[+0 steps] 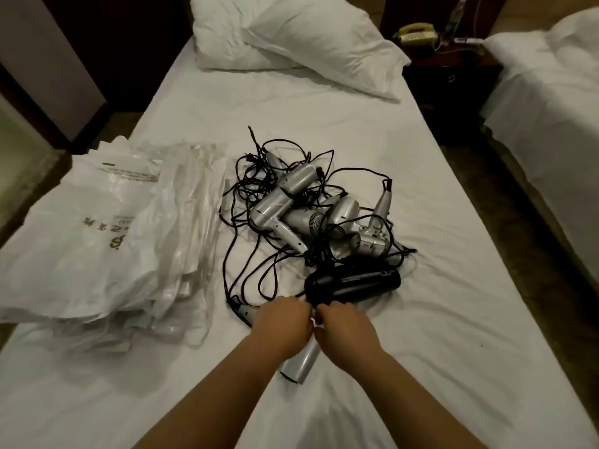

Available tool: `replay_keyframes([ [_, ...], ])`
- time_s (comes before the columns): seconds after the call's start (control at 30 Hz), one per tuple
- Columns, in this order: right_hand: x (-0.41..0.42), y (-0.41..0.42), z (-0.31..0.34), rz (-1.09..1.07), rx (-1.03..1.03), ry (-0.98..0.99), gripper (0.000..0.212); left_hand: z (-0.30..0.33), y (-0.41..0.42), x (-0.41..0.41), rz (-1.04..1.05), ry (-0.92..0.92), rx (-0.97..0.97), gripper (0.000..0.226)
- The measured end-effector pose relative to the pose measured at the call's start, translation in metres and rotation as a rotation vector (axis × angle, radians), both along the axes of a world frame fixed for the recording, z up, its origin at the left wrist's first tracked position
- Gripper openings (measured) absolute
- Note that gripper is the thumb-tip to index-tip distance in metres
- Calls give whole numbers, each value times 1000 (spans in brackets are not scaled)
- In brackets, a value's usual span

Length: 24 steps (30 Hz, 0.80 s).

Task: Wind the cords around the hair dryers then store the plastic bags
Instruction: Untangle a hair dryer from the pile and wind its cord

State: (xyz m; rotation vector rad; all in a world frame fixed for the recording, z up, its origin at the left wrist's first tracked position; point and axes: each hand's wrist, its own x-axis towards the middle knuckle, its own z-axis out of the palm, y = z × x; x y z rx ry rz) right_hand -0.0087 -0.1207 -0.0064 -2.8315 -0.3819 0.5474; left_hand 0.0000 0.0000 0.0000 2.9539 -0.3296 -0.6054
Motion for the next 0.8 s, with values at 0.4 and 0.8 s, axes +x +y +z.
replay_keyframes([
  [0.4,-42,-8,-93,-115,77,-113,36,-98,14,-29,57,-131,-17,25],
  [0.8,-76,9,-109,-193,164,-25,50,-120,44,-24,45,-90,197,62],
])
